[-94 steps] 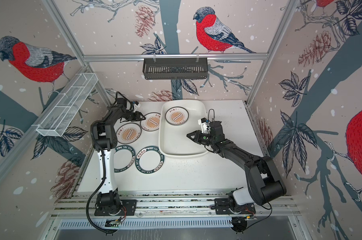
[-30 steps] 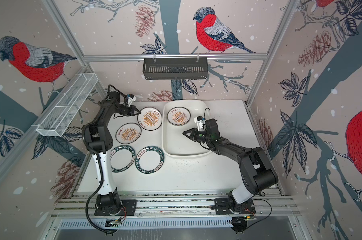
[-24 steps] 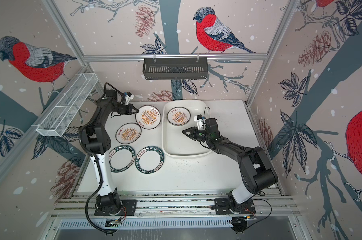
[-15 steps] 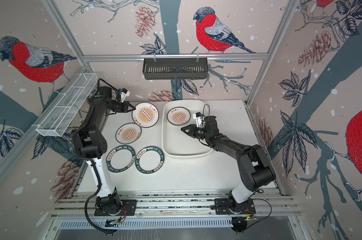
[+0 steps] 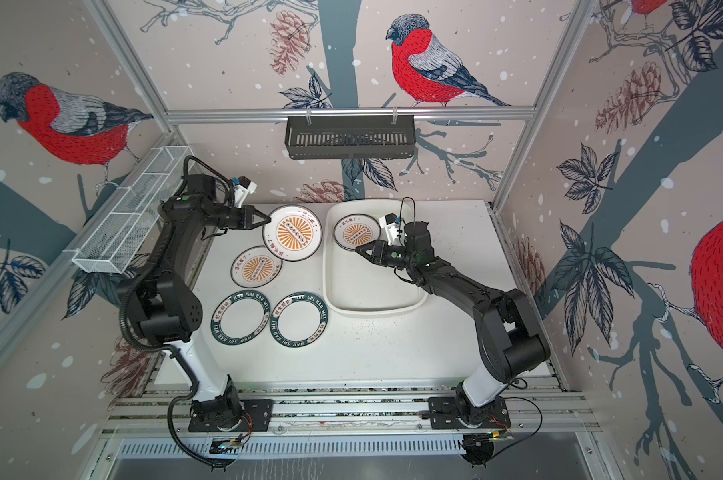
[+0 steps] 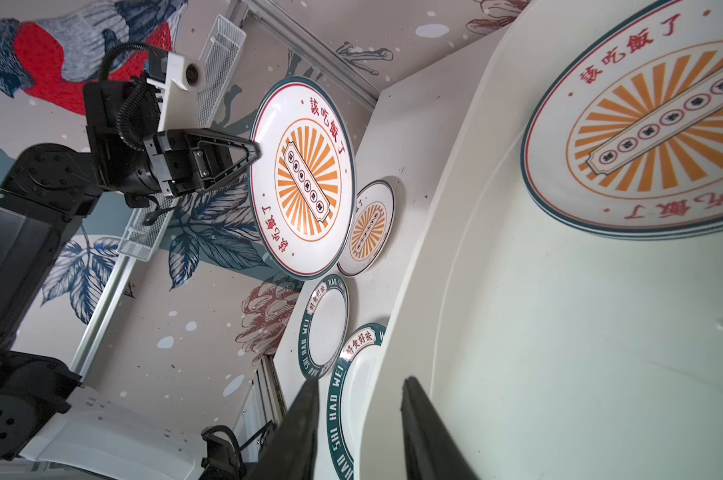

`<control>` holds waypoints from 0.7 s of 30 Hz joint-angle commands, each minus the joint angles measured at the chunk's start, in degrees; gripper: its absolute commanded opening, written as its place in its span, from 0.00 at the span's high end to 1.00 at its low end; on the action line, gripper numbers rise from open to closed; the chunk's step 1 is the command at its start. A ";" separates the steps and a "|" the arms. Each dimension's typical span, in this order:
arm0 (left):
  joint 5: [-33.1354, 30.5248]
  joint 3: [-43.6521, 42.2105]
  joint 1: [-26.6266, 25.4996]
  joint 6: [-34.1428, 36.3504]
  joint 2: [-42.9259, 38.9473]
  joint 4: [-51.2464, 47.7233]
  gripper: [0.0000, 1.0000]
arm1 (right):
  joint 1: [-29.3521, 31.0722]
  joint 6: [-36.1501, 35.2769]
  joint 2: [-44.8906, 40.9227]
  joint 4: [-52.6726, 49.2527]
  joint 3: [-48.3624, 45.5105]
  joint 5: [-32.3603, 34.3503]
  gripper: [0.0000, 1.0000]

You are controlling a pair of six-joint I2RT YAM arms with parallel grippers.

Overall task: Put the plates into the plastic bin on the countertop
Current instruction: 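Lift the plate upright toward the right gripper while the right gripper approaches, then close the right gripper on the plate rim and open the left gripper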

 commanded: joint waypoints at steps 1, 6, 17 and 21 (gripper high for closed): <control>3.12 -2.01 -2.01 -1.65 -2.56 2.84 1.00 | 1.08 -3.94 -0.56 -3.91 1.08 2.20 0.64; 3.25 -3.70 -6.44 -3.43 -4.84 4.42 1.00 | 1.76 -3.15 -3.37 -2.48 -1.70 4.04 0.64; 5.05 -5.61 -13.75 -6.48 -5.69 6.81 1.00 | 2.90 -3.79 -10.39 -4.71 -6.42 8.45 0.62; 3.70 -5.87 -17.06 -6.21 -6.30 6.76 1.00 | 3.13 -3.04 -11.08 -4.10 -7.29 9.21 0.62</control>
